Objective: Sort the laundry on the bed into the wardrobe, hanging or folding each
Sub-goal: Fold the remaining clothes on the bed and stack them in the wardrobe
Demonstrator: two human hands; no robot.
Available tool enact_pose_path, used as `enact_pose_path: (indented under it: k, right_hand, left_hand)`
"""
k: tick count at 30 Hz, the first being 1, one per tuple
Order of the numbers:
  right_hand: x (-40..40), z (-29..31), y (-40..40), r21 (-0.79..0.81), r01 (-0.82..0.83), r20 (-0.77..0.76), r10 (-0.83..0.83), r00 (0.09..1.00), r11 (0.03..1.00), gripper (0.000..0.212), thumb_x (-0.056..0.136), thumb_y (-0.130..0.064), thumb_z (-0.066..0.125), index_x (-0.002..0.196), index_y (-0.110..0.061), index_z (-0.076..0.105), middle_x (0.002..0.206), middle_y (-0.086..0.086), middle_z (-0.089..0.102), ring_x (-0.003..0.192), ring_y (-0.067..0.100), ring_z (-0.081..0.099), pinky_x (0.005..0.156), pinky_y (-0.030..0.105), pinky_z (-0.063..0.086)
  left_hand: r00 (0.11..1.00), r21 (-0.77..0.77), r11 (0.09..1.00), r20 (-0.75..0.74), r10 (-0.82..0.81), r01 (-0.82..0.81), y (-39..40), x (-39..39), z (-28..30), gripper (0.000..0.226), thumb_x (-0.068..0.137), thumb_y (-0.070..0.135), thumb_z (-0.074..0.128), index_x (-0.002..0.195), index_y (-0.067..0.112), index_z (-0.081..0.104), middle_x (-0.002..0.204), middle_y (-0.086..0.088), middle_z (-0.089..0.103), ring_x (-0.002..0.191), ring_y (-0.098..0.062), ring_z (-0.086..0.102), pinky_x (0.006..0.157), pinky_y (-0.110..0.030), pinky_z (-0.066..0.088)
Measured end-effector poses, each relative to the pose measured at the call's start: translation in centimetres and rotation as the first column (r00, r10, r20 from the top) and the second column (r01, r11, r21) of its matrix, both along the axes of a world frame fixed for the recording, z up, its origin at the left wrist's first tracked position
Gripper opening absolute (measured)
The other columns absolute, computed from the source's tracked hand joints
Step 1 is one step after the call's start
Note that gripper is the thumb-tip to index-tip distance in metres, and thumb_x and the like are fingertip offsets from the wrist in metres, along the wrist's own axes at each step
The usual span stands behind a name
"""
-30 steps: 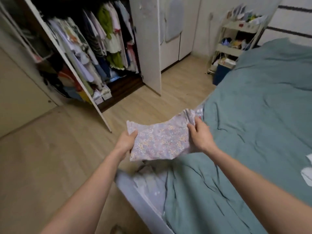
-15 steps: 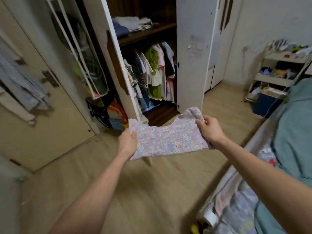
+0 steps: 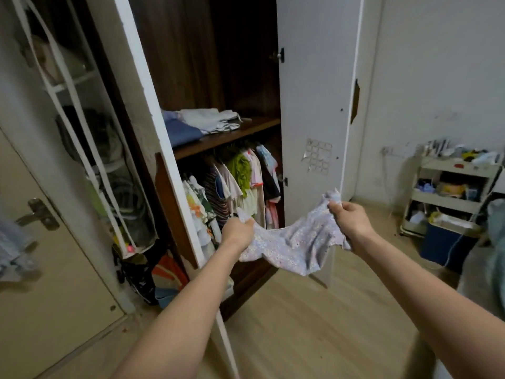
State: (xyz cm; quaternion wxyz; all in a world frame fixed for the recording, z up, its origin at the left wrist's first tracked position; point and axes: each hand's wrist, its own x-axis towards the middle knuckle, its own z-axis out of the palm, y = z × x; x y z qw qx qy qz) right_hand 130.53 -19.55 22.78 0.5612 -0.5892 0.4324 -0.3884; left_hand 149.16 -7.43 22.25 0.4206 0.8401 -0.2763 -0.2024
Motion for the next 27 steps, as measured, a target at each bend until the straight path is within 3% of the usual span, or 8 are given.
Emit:
enact_pose_path:
  k: [2, 7, 11, 15, 19, 23, 27]
  right_hand:
    - [2.0, 1.4, -3.0, -0.041, 0.007, 0.001, -0.007, 1.000, 0.999, 0.030, 0.100, -0.017, 0.047, 0.071, -0.011, 0.053, 0.032, -0.012, 0.046, 0.027, -0.002, 0.039, 0.032, 0.013, 0.030]
    - [6.5, 3.2, -10.8, -0.166, 0.031, -0.042, -0.038, 0.998, 0.986, 0.028, 0.099, -0.020, 0.049, 0.074, -0.011, 0.057, 0.057, 0.000, 0.054, 0.047, 0.007, 0.046, 0.041, 0.016, 0.037]
    - [11.4, 4.2, -18.7, -0.263, 0.012, -0.083, -0.035, 0.996, 0.965, 0.028, 0.100, -0.020, 0.047, 0.074, -0.011, 0.054, 0.061, 0.001, 0.054, 0.053, 0.009, 0.048, 0.043, 0.018, 0.038]
    - [17.3, 6.4, -27.6, -0.383, -0.053, -0.171, -0.014, 0.985, 0.922, 0.026, 0.100, -0.024, 0.046, 0.085, -0.006, 0.058, 0.076, 0.009, 0.062, 0.066, 0.018, 0.055, 0.058, 0.028, 0.041]
    - [23.2, 8.0, -36.2, -0.424, -0.083, -0.181, 0.005, 0.983, 0.902, 0.023, 0.100, -0.021, 0.043, 0.092, -0.006, 0.058, 0.083, 0.010, 0.064, 0.072, 0.021, 0.061, 0.063, 0.031, 0.047]
    - [29.6, 9.0, -43.9, -0.475, -0.129, -0.177, 0.049, 0.983, 0.870, 0.017, 0.099, -0.015, 0.045, 0.084, -0.014, 0.052, 0.075, 0.003, 0.057, 0.076, 0.023, 0.057, 0.068, 0.034, 0.044]
    - [37.4, 9.6, -51.8, -0.572, -0.221, -0.238, 0.098, 0.966, 0.790, 0.012, 0.100, -0.016, 0.044, 0.095, -0.011, 0.054, 0.087, 0.006, 0.058, 0.083, 0.023, 0.056, 0.072, 0.034, 0.043]
  left_hand:
    - [0.999, -0.037, 0.998, 0.012, -0.049, 0.049, -4.7, 1.2, 1.3, 0.046, 0.101, 0.029, 0.046, 0.135, -0.002, 0.046, 0.137, -0.016, 0.051, 0.121, -0.033, 0.050, 0.092, -0.032, 0.042]
    - [0.985, -0.055, 0.984, 0.036, -0.168, 0.170, -15.8, 3.4, 3.4, 0.047, 0.101, 0.028, 0.046, 0.137, -0.003, 0.043, 0.140, -0.017, 0.047, 0.127, -0.031, 0.047, 0.096, -0.030, 0.038]
    - [0.979, -0.092, 0.976, 0.057, -0.194, 0.199, -24.5, 8.1, 3.7, 0.047, 0.100, 0.026, 0.047, 0.135, -0.005, 0.044, 0.139, -0.021, 0.048, 0.126, -0.034, 0.047, 0.100, -0.034, 0.039]
    - [0.978, -0.108, 0.979, 0.141, -0.155, 0.171, -32.4, 15.2, 5.6, 0.042, 0.099, 0.025, 0.048, 0.122, -0.010, 0.054, 0.129, -0.028, 0.055, 0.116, -0.039, 0.053, 0.092, -0.037, 0.043]
    - [0.973, -0.123, 0.983, 0.203, -0.107, 0.134, -38.5, 23.0, 7.9, 0.038, 0.100, 0.026, 0.048, 0.110, -0.008, 0.061, 0.108, -0.026, 0.063, 0.099, -0.038, 0.059, 0.068, -0.030, 0.035]
    - [0.975, -0.129, 0.990, 0.218, -0.035, 0.064, -43.0, 29.8, 9.0, 0.035, 0.100, 0.030, 0.048, 0.103, -0.001, 0.064, 0.098, -0.016, 0.063, 0.087, -0.028, 0.058, 0.071, -0.032, 0.039]
    - [0.962, -0.194, 0.978, 0.244, 0.119, -0.072, -47.7, 35.9, 9.2, 0.033, 0.099, 0.029, 0.047, 0.099, 0.001, 0.064, 0.102, -0.018, 0.066, 0.094, -0.032, 0.061, 0.076, -0.033, 0.043]
